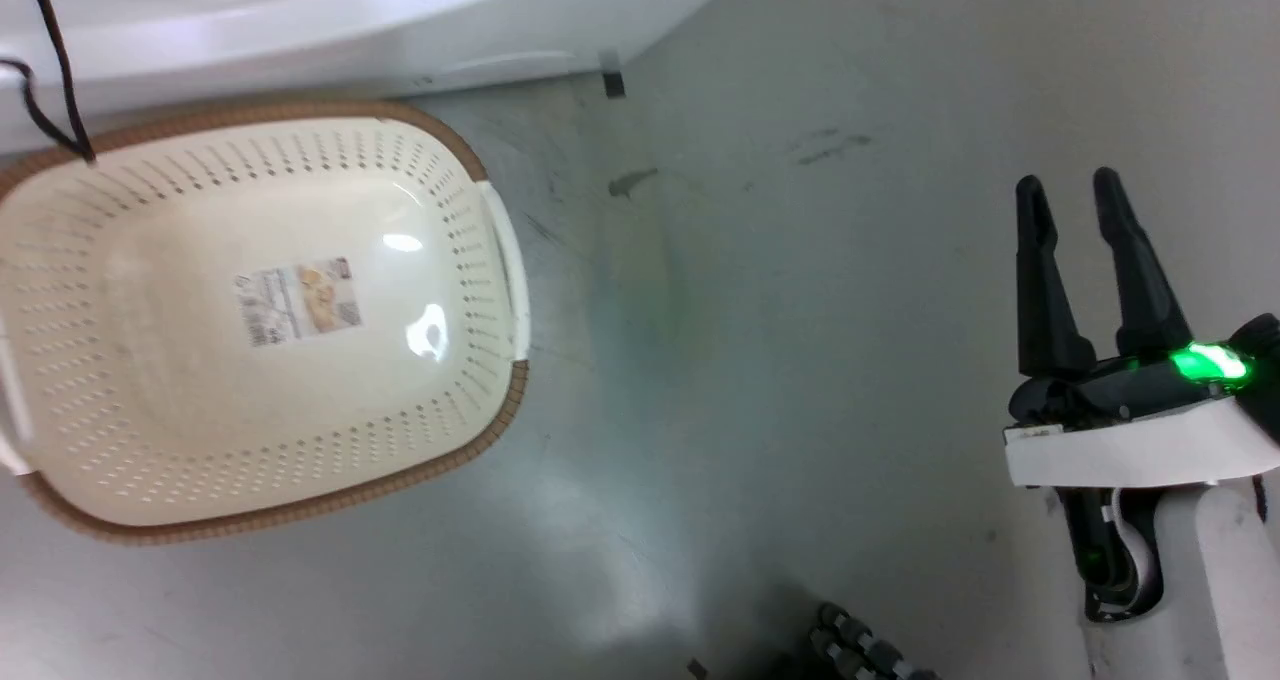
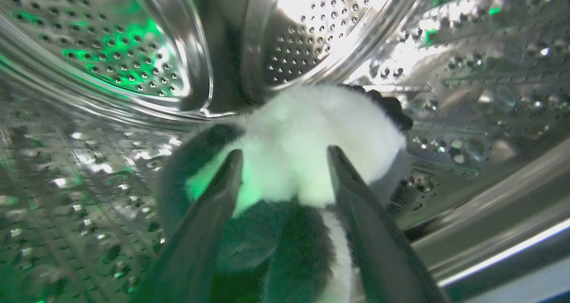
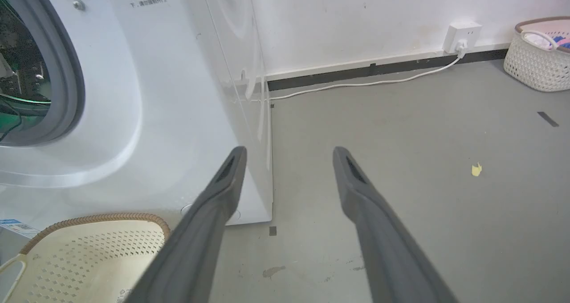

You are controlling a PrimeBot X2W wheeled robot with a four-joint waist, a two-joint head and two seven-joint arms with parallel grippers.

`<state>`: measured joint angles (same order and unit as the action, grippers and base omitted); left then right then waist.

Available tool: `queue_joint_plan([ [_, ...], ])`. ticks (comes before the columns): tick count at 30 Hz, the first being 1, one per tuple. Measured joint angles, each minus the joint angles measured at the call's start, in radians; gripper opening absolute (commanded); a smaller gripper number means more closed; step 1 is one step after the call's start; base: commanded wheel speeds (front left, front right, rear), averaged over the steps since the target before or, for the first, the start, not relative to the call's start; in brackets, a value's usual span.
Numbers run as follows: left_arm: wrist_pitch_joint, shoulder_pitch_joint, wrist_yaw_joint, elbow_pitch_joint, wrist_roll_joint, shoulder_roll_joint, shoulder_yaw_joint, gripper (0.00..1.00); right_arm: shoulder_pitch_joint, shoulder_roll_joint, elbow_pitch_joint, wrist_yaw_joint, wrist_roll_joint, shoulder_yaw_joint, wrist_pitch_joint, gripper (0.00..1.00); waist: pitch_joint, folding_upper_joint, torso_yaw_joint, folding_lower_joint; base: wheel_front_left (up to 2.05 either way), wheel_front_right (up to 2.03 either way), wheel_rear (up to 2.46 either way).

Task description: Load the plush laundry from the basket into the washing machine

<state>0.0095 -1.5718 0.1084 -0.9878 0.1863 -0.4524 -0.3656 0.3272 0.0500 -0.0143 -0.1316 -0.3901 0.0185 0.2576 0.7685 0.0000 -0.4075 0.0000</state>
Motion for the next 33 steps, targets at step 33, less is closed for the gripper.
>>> queue_joint_plan([
  [33, -0.267, 1.238, -0.125, 0.711, 0.083, 0.243, 0.186, 1.0, -0.277, 0.0, -0.016, 0.0, 0.233, -0.066, 0.0, 1.0, -0.672, -0.0001, 0.366, -0.0003, 0.0, 0.0, 0.0],
])
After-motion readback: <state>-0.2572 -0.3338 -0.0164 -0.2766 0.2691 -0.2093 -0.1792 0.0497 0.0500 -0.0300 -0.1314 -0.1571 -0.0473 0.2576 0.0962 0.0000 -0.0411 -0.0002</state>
